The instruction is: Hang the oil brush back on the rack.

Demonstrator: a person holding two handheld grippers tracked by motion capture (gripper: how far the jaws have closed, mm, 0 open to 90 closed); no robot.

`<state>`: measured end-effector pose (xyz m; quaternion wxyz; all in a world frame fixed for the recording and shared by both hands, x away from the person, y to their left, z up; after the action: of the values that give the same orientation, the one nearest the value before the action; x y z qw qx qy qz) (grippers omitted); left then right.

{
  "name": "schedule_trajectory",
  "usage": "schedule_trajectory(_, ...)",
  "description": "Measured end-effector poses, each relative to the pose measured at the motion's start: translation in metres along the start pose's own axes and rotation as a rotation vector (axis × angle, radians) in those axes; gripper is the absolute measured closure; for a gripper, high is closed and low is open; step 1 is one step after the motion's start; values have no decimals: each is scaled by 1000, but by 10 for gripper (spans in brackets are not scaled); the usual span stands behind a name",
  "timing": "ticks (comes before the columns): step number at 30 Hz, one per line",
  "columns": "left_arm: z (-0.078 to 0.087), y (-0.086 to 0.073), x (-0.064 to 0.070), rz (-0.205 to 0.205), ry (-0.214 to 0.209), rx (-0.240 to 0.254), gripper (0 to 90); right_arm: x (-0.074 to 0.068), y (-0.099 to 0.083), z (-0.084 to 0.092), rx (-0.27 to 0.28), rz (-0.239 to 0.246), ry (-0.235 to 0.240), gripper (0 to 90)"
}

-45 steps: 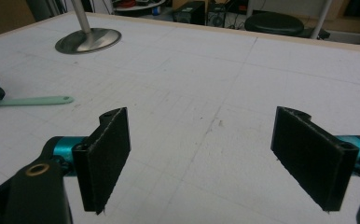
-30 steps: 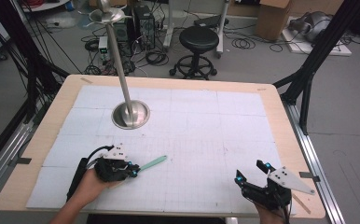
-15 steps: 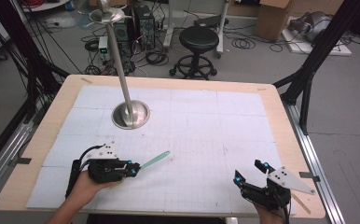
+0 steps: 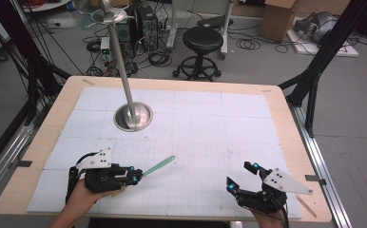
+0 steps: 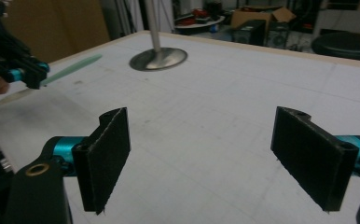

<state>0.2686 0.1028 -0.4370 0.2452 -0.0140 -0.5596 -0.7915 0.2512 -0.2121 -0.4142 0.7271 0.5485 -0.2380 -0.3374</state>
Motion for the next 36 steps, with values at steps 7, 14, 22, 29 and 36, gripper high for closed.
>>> schedule_trajectory(7,3,2,11,-30,-52,8,818,-25,11,-17,9,25,153,185)
schedule_trajectory(14,3,9,25,-73,-94,12,818,-54,24,-35,-16,81,318,197)
schedule_trajectory(22,0,14,40,-118,-137,-6,818,-77,37,-57,-53,132,460,313)
schedule_trajectory(29,-2,16,49,-144,-175,-21,818,-100,40,-66,-102,197,589,460)
schedule_trajectory(36,-2,14,53,-159,-198,-36,817,-109,40,-66,-118,223,655,585)
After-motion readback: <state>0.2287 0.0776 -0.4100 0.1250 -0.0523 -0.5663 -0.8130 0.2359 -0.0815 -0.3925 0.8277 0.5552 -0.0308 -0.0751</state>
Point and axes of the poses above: each handheld gripper's, and its own axes: z roughly backward along the jaws, y roughly out of its top, x roughly to its right, the point moved 9 cm from there along -z, roughly forward along the jaws, and after that the axes turned 5 degrees about z, right-handed, at the moved point
